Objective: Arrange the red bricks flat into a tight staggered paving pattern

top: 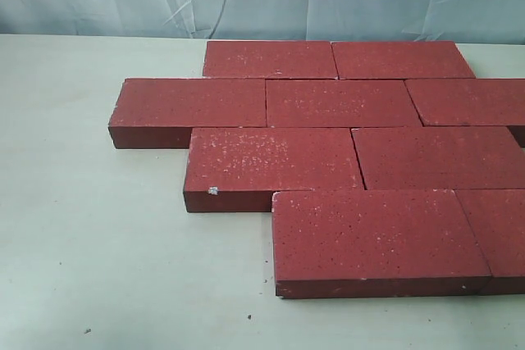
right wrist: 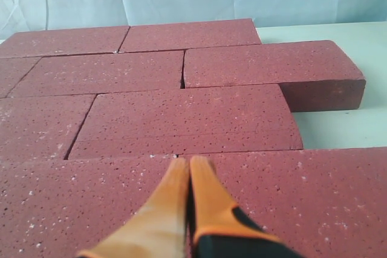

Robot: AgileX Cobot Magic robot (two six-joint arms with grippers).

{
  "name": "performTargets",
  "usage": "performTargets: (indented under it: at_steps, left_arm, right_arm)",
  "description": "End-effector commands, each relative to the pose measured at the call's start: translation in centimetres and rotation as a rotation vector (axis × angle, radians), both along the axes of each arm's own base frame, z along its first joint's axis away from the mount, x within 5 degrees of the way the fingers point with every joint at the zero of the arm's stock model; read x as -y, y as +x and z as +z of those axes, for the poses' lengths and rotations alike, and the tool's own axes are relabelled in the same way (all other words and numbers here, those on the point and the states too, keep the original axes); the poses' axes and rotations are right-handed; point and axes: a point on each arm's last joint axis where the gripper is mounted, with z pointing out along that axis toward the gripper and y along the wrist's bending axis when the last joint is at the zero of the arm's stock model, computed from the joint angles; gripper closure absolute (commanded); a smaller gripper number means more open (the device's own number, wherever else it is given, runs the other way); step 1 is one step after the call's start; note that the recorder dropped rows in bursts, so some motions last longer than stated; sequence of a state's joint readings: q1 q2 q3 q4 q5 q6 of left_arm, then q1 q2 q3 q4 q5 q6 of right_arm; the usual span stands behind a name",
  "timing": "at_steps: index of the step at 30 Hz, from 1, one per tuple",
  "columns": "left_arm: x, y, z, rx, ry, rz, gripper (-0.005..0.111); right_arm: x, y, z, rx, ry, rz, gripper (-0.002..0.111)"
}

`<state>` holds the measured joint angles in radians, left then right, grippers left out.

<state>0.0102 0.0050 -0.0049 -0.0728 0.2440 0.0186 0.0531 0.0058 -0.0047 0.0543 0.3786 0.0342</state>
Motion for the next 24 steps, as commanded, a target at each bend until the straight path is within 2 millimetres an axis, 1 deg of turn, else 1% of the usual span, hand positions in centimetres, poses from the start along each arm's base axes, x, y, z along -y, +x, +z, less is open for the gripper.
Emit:
performTargets:
  at_steps: [1, 24]
  left_arm:
    - [0.00, -0.01, -0.10, 0.004, 0.002, -0.001, 0.107]
    - [0.00, -0.01, -0.10, 0.004, 0.002, -0.001, 0.107]
  right_arm:
    - [0.00, 0.00, -0.04, 0.012, -0.003, 0.001, 0.109]
    - [-0.03, -0.01, -0.06, 0.008, 0.005, 0.002, 0.109]
